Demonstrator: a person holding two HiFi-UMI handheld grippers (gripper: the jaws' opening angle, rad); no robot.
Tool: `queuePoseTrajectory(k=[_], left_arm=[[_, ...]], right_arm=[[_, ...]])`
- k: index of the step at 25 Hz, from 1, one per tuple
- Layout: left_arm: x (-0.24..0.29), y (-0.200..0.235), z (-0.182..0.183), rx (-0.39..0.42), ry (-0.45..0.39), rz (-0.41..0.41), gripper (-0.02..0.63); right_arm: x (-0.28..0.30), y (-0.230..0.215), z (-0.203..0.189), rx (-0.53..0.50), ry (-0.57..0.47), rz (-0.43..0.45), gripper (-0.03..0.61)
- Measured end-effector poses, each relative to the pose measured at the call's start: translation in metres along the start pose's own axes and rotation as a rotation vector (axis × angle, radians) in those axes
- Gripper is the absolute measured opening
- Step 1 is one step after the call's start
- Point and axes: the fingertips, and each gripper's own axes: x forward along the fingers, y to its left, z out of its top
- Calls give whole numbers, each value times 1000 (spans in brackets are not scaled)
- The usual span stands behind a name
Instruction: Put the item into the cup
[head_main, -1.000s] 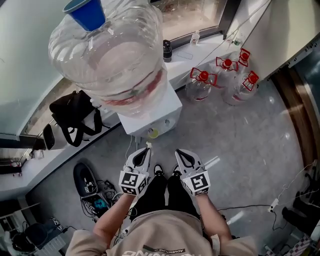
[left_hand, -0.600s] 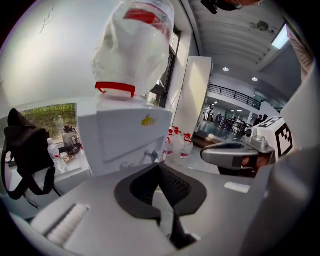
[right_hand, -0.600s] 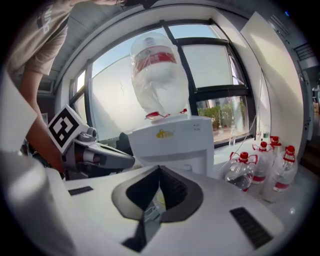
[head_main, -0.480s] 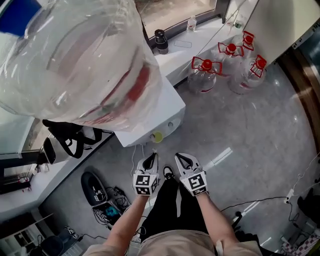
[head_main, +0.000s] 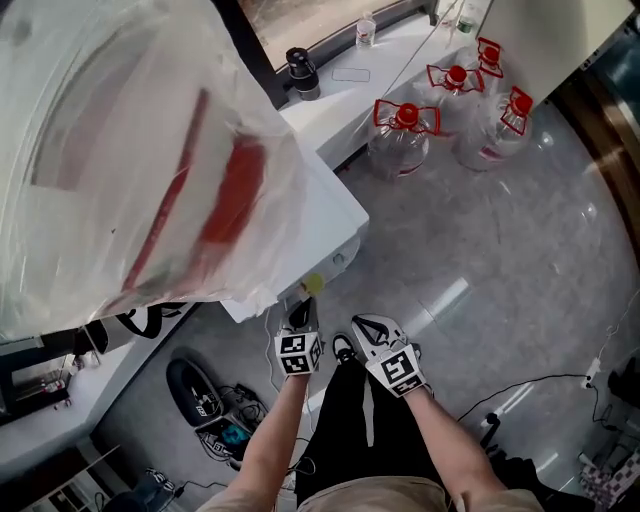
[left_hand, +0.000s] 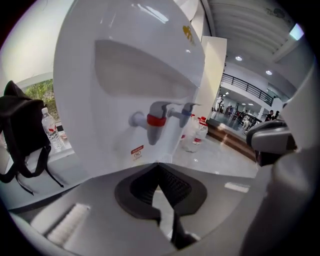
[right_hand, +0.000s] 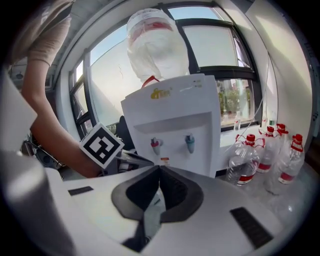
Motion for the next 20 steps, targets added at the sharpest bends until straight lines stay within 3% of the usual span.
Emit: queuePoseTrajectory(k=[7, 12, 20], left_arm=[[19, 9, 4, -52, -25, 8, 8], [32, 14, 6, -91, -30, 26, 9], [45, 22, 8, -82, -20, 49, 9]], right_arm=[[36, 5, -13, -74, 74, 64, 11], [40, 6, -15, -57, 73, 82, 11], [33, 3, -31, -43, 101, 105, 11]])
